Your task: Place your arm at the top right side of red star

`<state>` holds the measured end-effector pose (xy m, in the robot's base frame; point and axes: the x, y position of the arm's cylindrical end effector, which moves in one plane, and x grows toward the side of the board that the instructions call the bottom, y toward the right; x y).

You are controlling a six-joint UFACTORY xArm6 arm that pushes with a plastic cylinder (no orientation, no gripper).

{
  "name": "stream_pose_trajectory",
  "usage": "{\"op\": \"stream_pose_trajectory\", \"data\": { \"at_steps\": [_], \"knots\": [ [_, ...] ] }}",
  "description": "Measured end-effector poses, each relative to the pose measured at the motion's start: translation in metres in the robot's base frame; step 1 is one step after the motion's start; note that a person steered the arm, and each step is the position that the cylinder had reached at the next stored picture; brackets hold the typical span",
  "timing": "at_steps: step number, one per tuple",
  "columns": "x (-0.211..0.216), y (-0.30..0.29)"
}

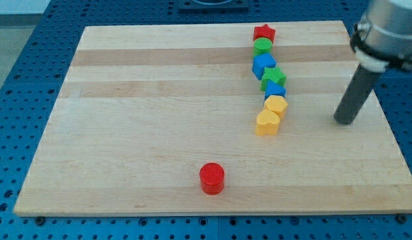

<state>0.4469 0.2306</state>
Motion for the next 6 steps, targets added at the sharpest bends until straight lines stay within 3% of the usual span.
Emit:
{"op": "stream_pose_trajectory", "data": {
  "at_steps": [3,5,6],
  "knots": [
    [-0.217,0.0],
    [-0.223,-0.017],
    [-0.223,-0.065]
  ]
}}
